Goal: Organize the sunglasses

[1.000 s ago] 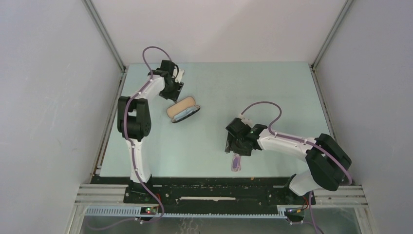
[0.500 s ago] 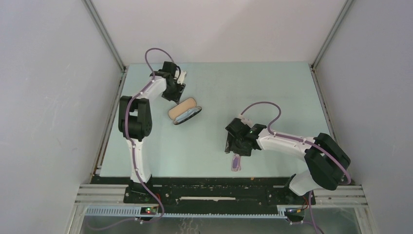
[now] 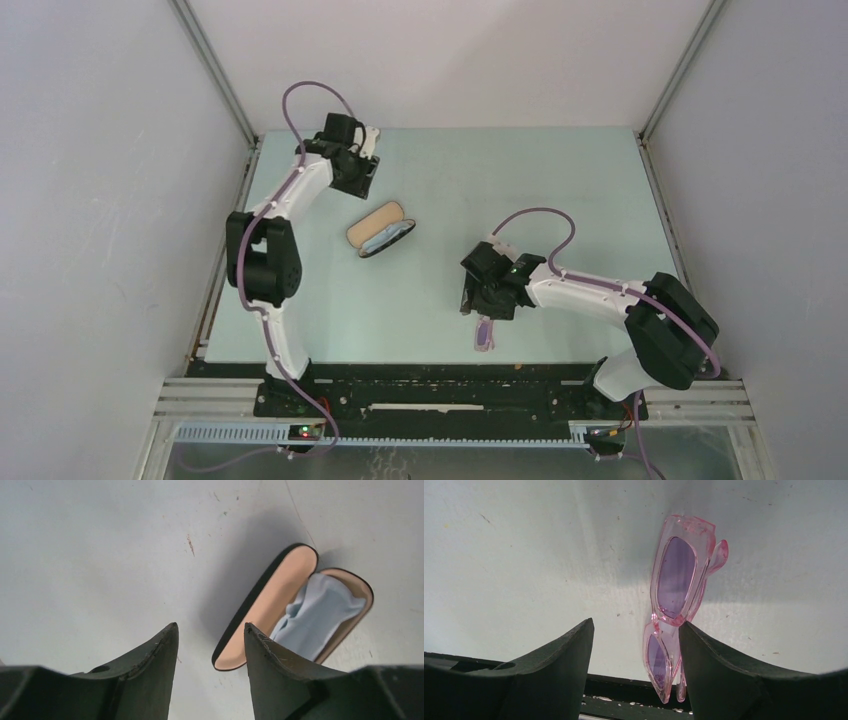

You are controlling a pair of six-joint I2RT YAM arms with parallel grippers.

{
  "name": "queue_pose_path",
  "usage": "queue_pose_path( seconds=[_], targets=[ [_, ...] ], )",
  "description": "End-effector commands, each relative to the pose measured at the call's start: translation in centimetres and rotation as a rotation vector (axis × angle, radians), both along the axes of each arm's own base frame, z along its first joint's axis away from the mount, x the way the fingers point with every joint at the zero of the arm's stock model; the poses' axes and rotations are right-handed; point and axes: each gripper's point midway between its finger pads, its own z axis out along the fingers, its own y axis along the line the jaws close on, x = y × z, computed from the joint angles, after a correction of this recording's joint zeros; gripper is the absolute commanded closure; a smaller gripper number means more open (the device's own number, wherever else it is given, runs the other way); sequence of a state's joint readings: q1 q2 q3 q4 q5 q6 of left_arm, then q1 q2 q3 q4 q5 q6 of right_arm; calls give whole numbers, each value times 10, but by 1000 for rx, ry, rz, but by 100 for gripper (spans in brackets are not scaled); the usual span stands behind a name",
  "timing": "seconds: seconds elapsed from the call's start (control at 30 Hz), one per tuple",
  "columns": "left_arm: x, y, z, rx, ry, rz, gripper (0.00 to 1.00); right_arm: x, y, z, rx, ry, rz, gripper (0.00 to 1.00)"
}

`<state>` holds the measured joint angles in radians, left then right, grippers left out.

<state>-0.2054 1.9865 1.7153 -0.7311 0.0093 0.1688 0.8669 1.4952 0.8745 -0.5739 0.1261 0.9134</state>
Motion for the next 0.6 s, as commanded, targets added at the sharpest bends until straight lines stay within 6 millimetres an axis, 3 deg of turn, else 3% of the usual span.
queue_pose_path(
  seconds=[0.0, 0.17, 0.57],
  targets=[
    [-22, -18, 7, 8, 14, -144, 44, 7, 9, 8, 9, -32, 18, 28],
    [-30, -19, -22, 105, 89, -177, 44, 6, 11, 7, 15, -26, 23, 28],
    [-14, -5, -48, 198, 74, -98, 47, 6, 9, 6, 8, -25, 17, 28]
  ],
)
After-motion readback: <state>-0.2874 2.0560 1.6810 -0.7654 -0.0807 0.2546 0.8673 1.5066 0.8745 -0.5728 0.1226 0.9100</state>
